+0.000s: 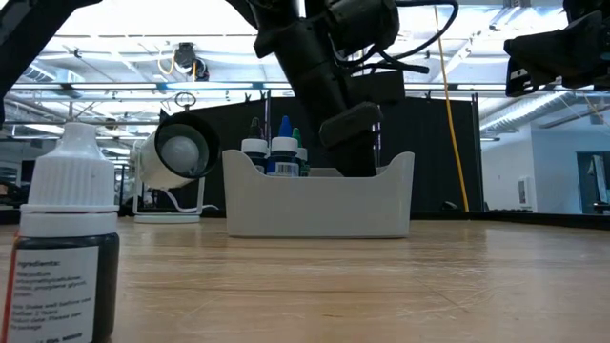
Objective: Pick & Place food coloring
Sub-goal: Put the small orange food coloring bottle into the gray bin
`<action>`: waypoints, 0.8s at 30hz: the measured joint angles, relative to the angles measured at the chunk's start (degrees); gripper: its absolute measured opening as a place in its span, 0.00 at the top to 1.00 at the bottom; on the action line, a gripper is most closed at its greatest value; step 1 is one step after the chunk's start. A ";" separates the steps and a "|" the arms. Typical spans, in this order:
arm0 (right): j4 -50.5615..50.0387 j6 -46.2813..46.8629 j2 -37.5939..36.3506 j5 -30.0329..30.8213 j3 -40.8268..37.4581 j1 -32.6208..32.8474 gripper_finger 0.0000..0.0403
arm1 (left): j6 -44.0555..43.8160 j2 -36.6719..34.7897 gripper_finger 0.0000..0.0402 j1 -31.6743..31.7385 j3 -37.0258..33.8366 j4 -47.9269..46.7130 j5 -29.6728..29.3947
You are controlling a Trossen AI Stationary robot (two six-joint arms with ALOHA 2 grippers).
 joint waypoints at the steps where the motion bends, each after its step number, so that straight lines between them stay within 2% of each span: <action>1: 0.02 0.00 0.00 -0.02 0.02 0.00 1.00 | 0.52 -0.05 0.53 -0.06 0.35 -0.38 -0.01; 4: 0.02 -0.01 0.00 -0.02 0.01 0.00 1.00 | 1.67 -0.87 0.50 -0.63 2.45 -0.58 -0.57; 8: 0.21 -0.07 0.01 0.00 0.01 0.00 1.00 | 5.85 -3.95 0.48 -2.07 6.89 -4.19 -4.47; 11: 0.20 -0.11 0.02 -0.02 0.02 0.00 1.00 | 5.22 -6.29 0.48 -3.28 9.67 -10.97 -8.57; 14: 0.15 -0.13 0.00 -0.02 0.01 0.00 1.00 | 1.83 -9.67 0.51 -5.25 10.42 -19.25 -8.38; 19: 0.04 -0.13 0.01 -0.04 0.01 0.00 1.00 | -8.48 -12.51 0.67 -12.19 7.69 -33.02 -6.97; 24: 0.07 -0.13 0.02 -0.07 0.01 0.00 1.00 | -14.76 -12.92 0.93 -20.26 2.81 -33.09 -5.88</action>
